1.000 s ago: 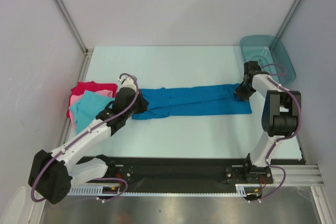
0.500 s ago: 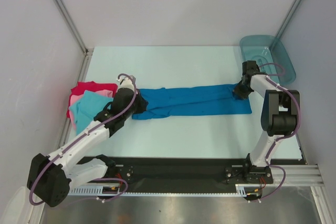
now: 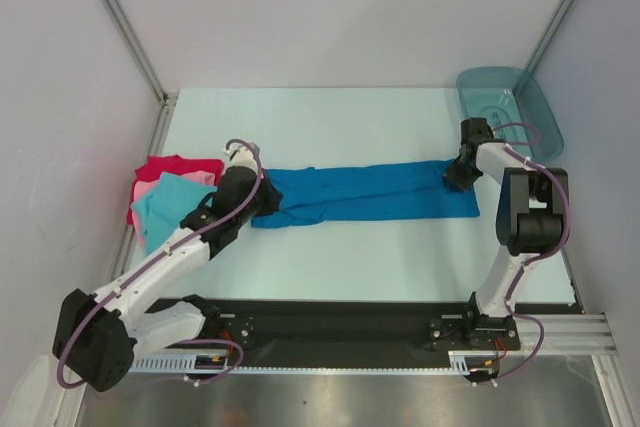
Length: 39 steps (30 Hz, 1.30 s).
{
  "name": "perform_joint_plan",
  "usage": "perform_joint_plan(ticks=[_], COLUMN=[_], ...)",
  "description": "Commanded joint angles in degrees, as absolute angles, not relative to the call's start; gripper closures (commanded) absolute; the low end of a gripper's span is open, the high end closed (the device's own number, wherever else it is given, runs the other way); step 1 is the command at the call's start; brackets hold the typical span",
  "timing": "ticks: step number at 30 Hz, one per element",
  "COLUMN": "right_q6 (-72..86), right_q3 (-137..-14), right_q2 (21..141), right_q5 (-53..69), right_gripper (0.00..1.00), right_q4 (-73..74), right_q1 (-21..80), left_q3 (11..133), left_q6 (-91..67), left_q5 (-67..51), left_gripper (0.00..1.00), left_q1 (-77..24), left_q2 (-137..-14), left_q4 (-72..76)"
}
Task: Fold and stack the t-shirts
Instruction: Fold the tshirt
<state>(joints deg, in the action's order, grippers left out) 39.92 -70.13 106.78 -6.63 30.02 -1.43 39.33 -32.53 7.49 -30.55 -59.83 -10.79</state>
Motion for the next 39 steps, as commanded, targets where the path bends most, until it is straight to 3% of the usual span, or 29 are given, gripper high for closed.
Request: perform_joint_plan(ticks=[1, 39], right_q6=[38.76, 41.48], right_q3=[-69.87, -68.73], right_q2=[105.47, 106.96], right_q5=[-7.91, -6.85], right_gripper=[0.71, 0.72], right_q4=[30.58, 23.2], right_q1=[-2.46, -1.23], left_q3=[41.92, 41.84], left_q6=[-32.43, -31.55], left_q5=[7.56, 8.88], left_gripper=[1.0, 1.0], left_q1=[-31.2, -31.82], left_q2=[-60.73, -61.52], left_q4=[-9.05, -9.49])
